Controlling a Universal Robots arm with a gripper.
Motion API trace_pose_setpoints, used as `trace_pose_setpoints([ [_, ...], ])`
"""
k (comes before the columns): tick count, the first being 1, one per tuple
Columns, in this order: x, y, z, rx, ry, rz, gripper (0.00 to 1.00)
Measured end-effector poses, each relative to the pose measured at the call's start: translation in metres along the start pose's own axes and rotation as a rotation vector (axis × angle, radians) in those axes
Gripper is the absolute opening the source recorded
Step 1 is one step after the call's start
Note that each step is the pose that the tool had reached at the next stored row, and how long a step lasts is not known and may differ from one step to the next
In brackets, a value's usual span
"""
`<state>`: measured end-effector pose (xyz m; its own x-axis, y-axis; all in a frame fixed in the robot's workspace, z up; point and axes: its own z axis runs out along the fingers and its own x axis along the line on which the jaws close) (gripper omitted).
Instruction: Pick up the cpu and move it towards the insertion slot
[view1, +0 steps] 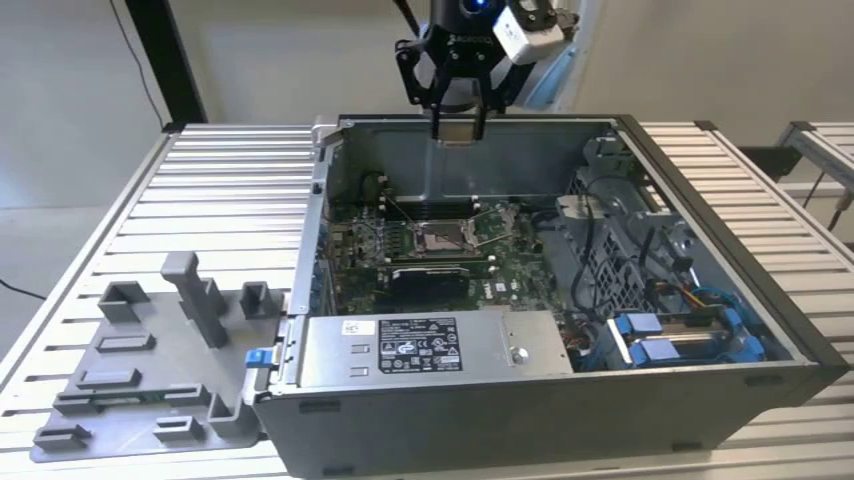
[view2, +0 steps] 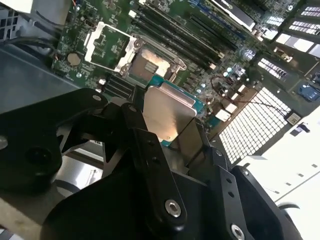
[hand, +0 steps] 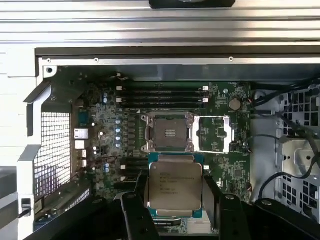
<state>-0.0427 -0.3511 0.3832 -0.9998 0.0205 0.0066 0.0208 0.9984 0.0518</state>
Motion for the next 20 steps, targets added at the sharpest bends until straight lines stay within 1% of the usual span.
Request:
trace_pose_setpoints([
  [3,-0.0003,0.0019,0.0049,-0.002,0.0,0.001,0.0],
  [9,-0.0001,0.0105,0.014,-0.0042,0.0,0.001,0.0],
  [13,-0.0004,0.0144,0.0163,-0.0043,0.0001,0.001,0.0],
  [20,-0.0053,0.017,0.0199,-0.0044,0.0007,-0.013,0.0],
])
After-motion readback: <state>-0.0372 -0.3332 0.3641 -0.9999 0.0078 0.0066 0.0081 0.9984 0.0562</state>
